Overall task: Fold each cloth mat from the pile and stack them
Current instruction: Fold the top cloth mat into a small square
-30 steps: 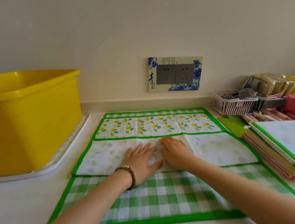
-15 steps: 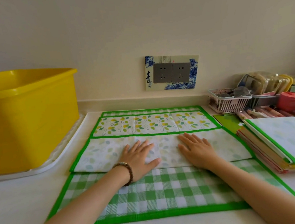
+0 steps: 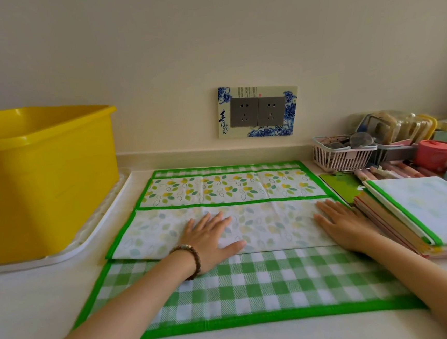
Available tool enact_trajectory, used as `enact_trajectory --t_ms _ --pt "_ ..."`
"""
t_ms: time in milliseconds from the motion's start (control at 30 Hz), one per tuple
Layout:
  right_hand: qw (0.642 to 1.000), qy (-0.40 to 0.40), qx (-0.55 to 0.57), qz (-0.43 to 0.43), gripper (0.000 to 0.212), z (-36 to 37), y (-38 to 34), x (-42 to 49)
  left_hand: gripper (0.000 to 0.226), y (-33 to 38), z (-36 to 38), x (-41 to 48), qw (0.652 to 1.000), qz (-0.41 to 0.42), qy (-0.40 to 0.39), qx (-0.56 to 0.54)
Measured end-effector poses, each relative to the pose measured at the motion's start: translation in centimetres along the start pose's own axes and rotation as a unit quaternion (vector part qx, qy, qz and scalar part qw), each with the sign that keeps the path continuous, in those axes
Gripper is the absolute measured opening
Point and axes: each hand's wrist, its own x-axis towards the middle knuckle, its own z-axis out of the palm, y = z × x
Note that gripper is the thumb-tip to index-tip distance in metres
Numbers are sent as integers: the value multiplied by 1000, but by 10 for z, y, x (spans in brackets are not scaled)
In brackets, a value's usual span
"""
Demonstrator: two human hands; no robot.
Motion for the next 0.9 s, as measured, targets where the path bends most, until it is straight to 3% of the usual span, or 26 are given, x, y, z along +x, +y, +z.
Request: enact_trajectory --t_ms 133,400,900 --pt "1000 11 22 -9 56 -7 -23 -4 87 -1 2 1 1000 1 -2 -4" --pt "986 41 38 -158 50 8 -125 -6 91 1 1 4 1000 -15 -3 -5" --pt "988 34 20 -147 55 29 -133 0 85 -9 0 1 1000 7 -5 -11"
